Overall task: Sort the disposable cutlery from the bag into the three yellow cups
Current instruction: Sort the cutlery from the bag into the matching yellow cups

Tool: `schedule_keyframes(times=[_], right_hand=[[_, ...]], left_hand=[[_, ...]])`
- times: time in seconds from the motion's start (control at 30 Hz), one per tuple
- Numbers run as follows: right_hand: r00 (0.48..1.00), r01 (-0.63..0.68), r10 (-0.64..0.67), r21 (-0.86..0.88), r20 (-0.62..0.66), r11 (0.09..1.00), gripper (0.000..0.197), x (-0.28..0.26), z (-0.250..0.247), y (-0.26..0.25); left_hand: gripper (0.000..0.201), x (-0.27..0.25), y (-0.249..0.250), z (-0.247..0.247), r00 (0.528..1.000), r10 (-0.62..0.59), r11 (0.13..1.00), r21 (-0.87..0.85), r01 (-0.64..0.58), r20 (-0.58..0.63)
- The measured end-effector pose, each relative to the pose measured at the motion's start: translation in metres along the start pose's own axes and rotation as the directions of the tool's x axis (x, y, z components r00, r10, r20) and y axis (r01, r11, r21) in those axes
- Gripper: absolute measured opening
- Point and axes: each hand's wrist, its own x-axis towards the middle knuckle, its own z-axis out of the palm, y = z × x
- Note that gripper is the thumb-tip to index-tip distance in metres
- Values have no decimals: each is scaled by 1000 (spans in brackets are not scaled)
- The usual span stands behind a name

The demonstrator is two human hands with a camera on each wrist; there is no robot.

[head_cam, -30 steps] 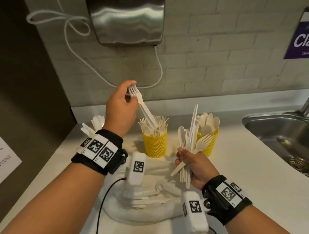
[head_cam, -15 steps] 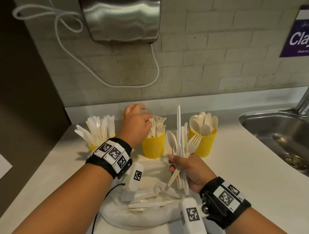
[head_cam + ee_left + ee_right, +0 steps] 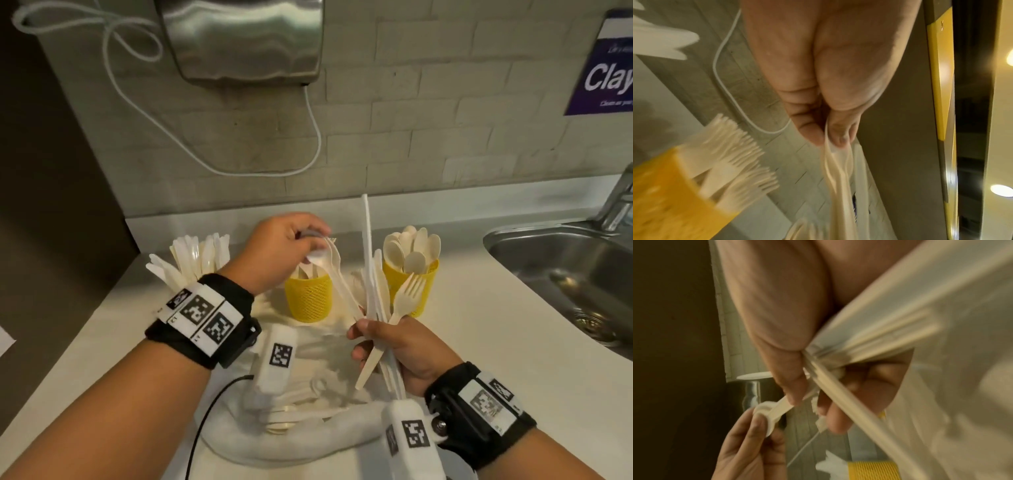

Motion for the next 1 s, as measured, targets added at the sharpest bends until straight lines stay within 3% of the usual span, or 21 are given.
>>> schedule_keyframes(times=[0.13, 0.23, 0.3, 0.4, 0.47, 0.53, 0.6, 0.67, 0.73, 0.8, 0.83, 0.87, 0.93, 1.0], right_hand=[[995, 54, -43, 125, -87, 991, 32, -17, -37, -6], [993, 69, -42, 242, -112, 968, 59, -27, -60, -8], [993, 72, -42, 279, -114, 958, 71, -32, -68, -9], [989, 72, -33, 274, -144, 959, 35, -36, -70, -10], [986, 77, -37, 256, -161, 964, 22, -36, -68, -11], [983, 82, -43, 221, -176, 972, 18, -34, -65, -11], [980, 83, -50, 168, -191, 982, 13, -32, -64, -10], [980, 76, -52, 123, -190, 989, 11, -30, -63, -8], [983, 70, -51, 102, -176, 992, 13, -28, -59, -8], [988, 63, -49, 91, -143, 994, 17, -24, -53, -9], [991, 58, -46, 92, -122, 994, 20, -21, -49, -9], [994, 49, -40, 97, -99, 994, 22, -19, -43, -9], [999, 31, -26, 126, -38, 992, 18, -14, -31, -8], [1000, 10, -12, 121, 17, 993, 6, -10, -19, -6]], left_hand=[[29, 33, 17, 3, 947, 120, 987, -64, -145, -297], [21, 51, 21, 32, 919, 207, 975, -5, -222, -336], [15, 63, 16, 55, 933, 246, 969, 82, -233, -264], [17, 77, 6, 87, 950, 296, 932, 247, -264, -102], [20, 81, 1, 104, 948, 318, 888, 344, -305, 19], [24, 81, -2, 119, 944, 267, 832, 447, -328, 196], [30, 77, -4, 129, 929, 125, 761, 567, -315, 349], [37, 70, -1, 127, 927, 9, 754, 607, -252, 374], [44, 61, 5, 115, 961, 3, 826, 540, -159, 278], [46, 49, 7, 98, 988, -8, 934, 353, -48, 154], [46, 41, 6, 90, 985, -63, 978, 206, 30, 157], [48, 31, 5, 84, 966, -130, 991, 66, 118, 225], [58, 12, 3, 77, 880, -228, 953, -90, 290, 417], [57, -2, -2, 70, 839, -250, 902, -198, 383, 484]])
